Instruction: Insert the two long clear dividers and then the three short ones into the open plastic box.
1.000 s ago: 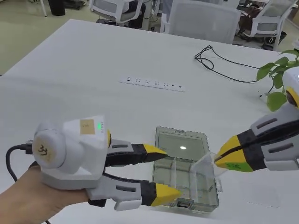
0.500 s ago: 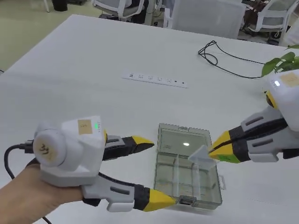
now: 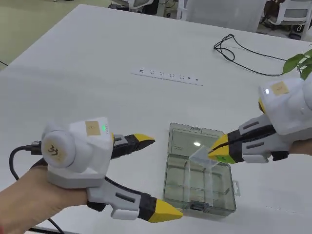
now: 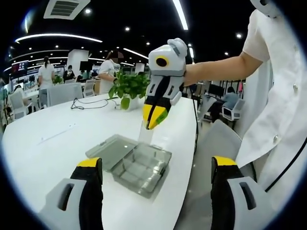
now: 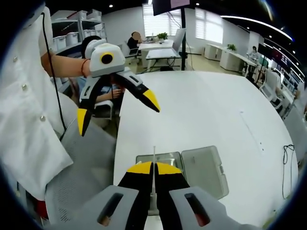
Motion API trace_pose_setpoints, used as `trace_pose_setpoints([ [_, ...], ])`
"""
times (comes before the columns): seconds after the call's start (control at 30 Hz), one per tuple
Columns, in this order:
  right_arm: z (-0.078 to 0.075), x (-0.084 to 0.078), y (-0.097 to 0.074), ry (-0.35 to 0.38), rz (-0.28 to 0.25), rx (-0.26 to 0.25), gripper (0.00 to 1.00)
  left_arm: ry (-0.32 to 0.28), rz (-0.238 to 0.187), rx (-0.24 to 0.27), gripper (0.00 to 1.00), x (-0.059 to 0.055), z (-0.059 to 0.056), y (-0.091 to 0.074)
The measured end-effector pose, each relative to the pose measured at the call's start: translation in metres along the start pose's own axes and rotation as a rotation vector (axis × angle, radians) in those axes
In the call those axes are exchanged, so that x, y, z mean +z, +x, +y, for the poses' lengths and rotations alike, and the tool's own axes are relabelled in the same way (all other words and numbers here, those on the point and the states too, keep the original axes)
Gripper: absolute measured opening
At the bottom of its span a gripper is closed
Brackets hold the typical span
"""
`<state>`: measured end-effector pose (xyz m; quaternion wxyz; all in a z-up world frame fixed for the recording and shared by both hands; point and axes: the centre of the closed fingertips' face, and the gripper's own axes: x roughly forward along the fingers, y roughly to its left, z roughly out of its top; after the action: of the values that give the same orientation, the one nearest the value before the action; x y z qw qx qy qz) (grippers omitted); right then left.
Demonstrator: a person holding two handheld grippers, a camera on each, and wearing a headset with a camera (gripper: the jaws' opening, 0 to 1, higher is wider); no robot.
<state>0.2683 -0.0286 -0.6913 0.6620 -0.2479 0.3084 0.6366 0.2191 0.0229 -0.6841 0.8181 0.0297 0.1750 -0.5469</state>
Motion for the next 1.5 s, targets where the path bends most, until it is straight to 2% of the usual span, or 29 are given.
trace_pose_setpoints([
  [0.1, -0.003, 0.000, 0.009, 0.015, -0.013, 0.010, 0.02, -0.016, 0.007, 0.010, 1.00, -0.003, 0.003, 0.000],
  [0.4, -0.008, -0.011, 0.040, 0.026, -0.028, 0.021, 0.02, -0.032, 0.022, 0.017, 1.00, -0.009, 0.007, 0.000],
  [0.57, -0.007, -0.019, 0.050, 0.032, -0.011, 0.023, 0.02, -0.039, 0.026, 0.018, 1.00, -0.010, 0.009, 0.001],
  [0.87, -0.010, -0.029, 0.057, 0.043, -0.001, 0.031, 0.02, -0.049, 0.018, 0.014, 1.00, -0.009, 0.010, 0.003],
  [1.17, -0.012, -0.031, 0.060, 0.036, -0.003, 0.031, 0.02, -0.054, 0.015, 0.009, 1.00, -0.009, 0.010, 0.004],
  [1.33, -0.010, -0.031, 0.062, -0.009, -0.009, 0.035, 0.02, -0.056, 0.015, 0.008, 1.00, -0.009, 0.009, 0.004],
  [1.5, -0.005, -0.030, 0.069, -0.083, 0.024, 0.034, 0.02, -0.060, 0.013, 0.006, 0.99, -0.009, 0.008, 0.005],
])
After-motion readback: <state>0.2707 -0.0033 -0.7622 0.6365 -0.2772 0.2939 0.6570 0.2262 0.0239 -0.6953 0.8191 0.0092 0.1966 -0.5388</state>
